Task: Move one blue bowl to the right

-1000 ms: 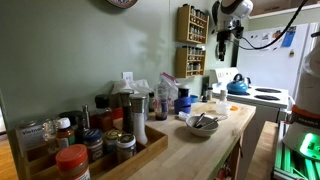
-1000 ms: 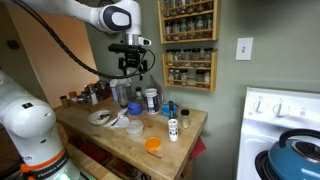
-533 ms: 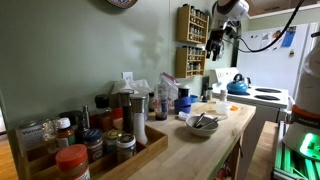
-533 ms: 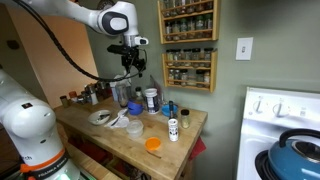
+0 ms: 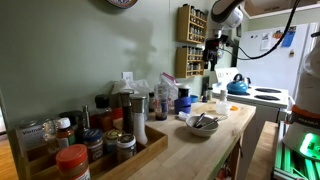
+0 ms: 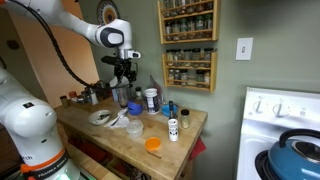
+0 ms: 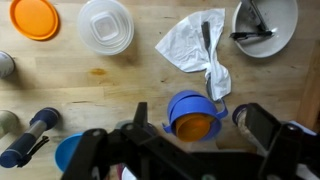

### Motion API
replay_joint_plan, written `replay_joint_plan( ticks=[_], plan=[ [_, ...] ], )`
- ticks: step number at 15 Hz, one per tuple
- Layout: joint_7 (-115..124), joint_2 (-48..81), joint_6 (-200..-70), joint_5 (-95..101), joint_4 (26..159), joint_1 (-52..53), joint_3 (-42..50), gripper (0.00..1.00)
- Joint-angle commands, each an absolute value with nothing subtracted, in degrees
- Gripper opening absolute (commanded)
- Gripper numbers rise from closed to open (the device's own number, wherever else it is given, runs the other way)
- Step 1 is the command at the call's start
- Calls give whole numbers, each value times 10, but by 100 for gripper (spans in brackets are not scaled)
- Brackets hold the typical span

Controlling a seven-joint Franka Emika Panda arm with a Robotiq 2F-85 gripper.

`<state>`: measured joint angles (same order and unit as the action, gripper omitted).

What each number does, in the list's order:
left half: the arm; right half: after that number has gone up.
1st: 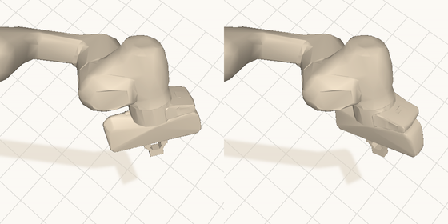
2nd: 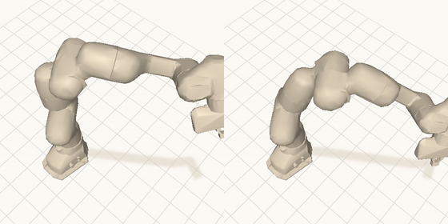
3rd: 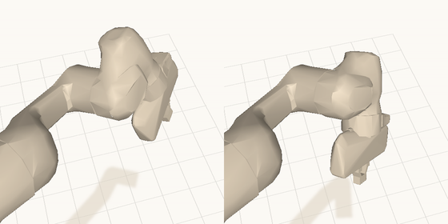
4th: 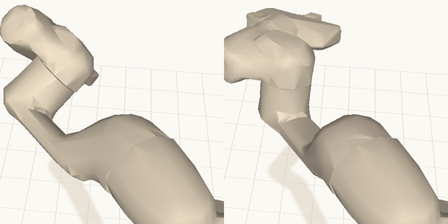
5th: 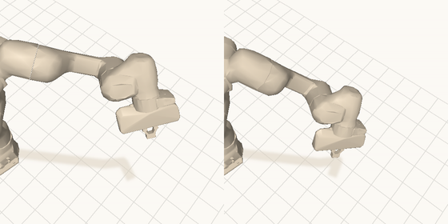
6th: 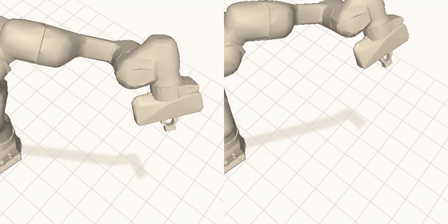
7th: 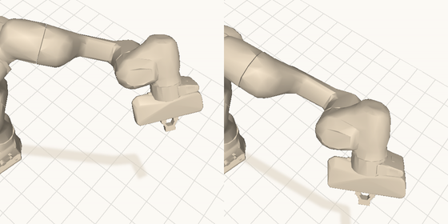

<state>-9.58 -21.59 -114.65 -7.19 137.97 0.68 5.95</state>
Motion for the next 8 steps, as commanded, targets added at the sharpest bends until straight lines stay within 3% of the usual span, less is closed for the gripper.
replay_joint_plan(
  ticks=[1,8],
  plan=[
    [-102,-215,-1145,-75,1379,2,55,100],
    [109,-118,-1249,-114,1382,-5,16,100]
  ],
)
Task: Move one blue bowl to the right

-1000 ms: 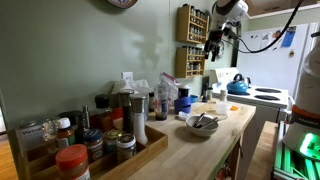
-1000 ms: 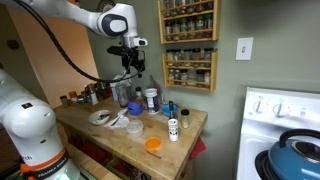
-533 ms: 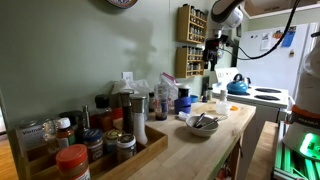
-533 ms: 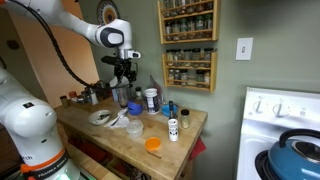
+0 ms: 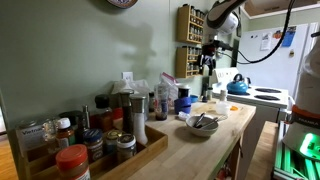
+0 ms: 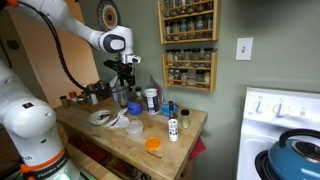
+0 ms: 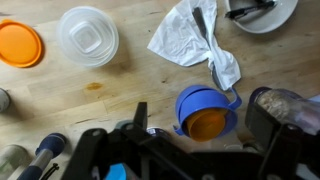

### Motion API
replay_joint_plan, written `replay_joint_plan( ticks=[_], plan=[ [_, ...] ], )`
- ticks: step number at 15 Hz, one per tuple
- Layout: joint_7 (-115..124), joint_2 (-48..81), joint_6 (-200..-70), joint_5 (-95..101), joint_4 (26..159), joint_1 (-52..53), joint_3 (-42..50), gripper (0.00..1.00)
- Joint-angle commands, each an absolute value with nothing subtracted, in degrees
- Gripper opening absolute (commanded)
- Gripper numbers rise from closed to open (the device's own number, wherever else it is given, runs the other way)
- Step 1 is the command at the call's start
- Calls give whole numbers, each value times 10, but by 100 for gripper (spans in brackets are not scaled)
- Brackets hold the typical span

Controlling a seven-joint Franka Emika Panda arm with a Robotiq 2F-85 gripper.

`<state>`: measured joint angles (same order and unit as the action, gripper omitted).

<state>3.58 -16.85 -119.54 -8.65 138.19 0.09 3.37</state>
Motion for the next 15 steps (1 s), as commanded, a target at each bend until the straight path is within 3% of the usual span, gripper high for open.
replay_joint_plan(
  ticks=[1,15],
  plan=[
    [137,-103,-1268,-121,1380,-5,11,100],
    [404,18,-1357,-106,1360,-1,-5,100]
  ],
)
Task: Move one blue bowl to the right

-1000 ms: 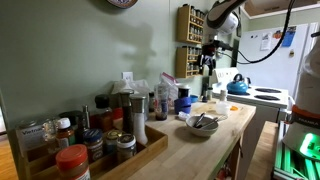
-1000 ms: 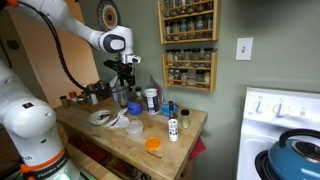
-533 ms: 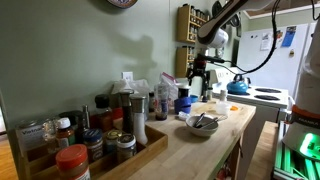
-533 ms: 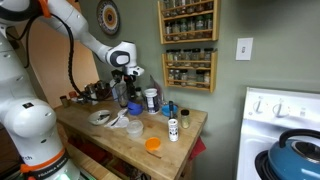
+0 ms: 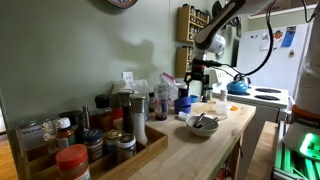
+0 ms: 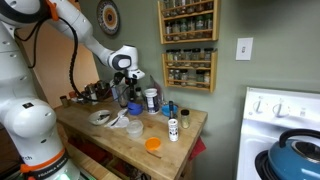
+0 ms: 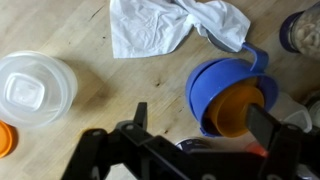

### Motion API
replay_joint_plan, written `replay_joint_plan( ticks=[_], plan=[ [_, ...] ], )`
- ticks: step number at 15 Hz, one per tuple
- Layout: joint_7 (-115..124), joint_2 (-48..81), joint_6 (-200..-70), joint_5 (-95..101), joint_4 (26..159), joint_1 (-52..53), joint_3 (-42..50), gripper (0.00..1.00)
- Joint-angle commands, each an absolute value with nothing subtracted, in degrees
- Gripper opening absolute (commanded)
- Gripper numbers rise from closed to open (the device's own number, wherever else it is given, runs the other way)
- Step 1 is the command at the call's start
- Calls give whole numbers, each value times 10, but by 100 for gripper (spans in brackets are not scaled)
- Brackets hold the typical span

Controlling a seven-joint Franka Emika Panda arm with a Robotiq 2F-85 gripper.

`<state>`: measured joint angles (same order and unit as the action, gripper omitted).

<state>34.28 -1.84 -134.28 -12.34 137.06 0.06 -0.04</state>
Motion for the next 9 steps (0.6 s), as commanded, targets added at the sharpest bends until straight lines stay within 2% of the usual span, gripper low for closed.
replay_joint_plan(
  ticks=[1,2,3,5,9],
  plan=[
    [414,27,-1358,-109,1358,1,-4,100],
    [425,35,-1358,-109,1356,3,-3,98],
    [435,40,-1362,-110,1354,5,-2,82],
    [447,49,-1376,-115,1353,7,0,73],
    [465,64,-1394,-114,1345,13,0,42]
  ],
)
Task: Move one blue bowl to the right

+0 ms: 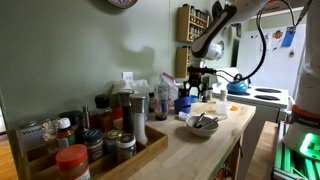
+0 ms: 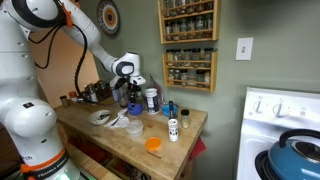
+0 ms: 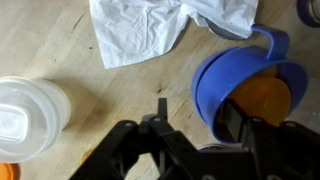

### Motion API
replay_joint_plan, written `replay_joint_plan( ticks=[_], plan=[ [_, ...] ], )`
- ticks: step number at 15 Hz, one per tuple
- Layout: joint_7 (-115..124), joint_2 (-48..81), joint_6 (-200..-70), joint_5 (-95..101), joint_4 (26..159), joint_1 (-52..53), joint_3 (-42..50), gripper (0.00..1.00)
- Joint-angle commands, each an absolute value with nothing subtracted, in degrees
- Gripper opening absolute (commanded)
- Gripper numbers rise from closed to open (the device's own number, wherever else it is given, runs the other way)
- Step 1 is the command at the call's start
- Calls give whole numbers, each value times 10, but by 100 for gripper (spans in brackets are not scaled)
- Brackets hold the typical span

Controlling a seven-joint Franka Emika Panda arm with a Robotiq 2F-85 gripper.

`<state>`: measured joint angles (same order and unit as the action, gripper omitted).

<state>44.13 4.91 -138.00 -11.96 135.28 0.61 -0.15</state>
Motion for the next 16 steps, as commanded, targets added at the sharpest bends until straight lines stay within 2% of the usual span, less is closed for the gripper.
replay_joint_plan(
  ticks=[1,3,4,6,7,16],
  plan=[
    [467,66,-1394,-114,1343,15,-1,40],
    [469,72,-1391,-113,1340,18,-2,40],
    [469,73,-1390,-113,1339,20,-2,21],
    [469,74,-1387,-112,1337,21,0,12],
    [465,74,-1385,-115,1335,21,0,2],
    [369,-1,-1378,-129,1366,3,8,1]
  ],
)
